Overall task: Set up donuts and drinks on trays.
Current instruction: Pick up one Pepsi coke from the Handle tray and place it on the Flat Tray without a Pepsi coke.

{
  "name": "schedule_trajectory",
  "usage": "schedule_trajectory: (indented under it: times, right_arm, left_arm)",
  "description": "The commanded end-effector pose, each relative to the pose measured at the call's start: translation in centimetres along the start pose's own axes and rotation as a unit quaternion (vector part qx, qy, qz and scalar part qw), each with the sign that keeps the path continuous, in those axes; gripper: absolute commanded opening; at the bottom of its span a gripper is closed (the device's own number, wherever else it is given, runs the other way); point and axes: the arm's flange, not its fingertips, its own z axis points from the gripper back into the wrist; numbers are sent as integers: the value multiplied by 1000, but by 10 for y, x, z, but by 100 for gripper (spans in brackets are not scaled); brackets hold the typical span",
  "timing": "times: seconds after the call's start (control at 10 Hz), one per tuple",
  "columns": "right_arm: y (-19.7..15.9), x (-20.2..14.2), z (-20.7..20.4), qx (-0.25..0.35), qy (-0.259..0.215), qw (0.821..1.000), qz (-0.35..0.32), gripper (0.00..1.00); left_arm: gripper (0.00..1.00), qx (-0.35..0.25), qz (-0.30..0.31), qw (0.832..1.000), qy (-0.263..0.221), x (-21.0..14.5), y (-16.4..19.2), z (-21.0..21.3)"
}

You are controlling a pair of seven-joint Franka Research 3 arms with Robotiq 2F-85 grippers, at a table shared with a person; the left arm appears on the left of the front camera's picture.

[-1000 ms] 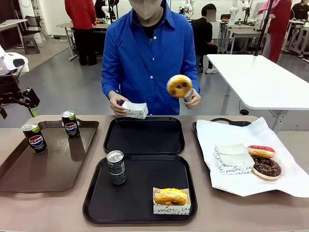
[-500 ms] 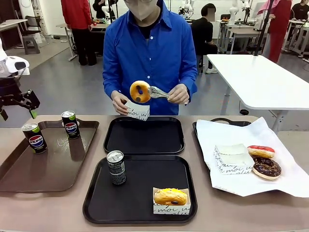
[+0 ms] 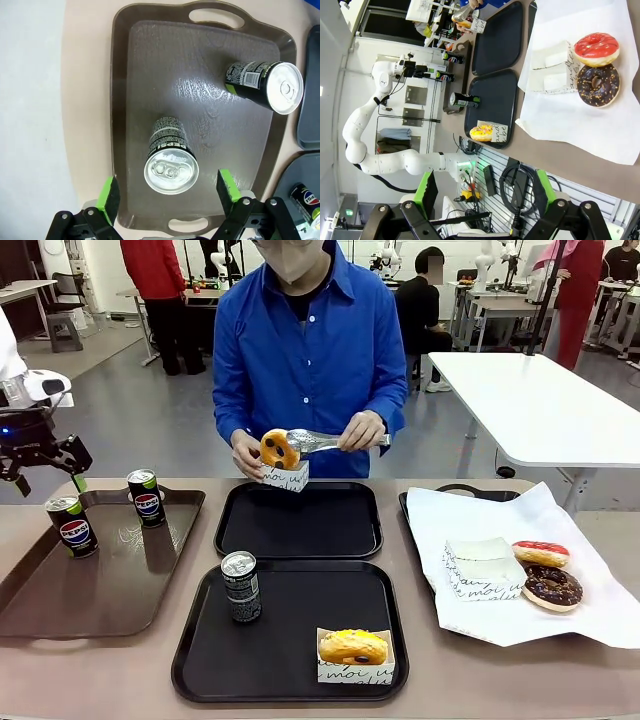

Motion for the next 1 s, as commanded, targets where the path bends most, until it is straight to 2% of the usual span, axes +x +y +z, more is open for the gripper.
schedule_trajectory:
  times: [0.0, 0.9]
  right_arm:
    - [-1, 0, 0, 12, -5, 1000, 9, 100]
    - [-1, 0, 0, 12, -5, 1000, 9, 100]
  left_arm:
    - [100, -5, -10, 1000, 7, 6, 1, -2]
    - [100, -13, -33, 999, 40, 10, -4, -47]
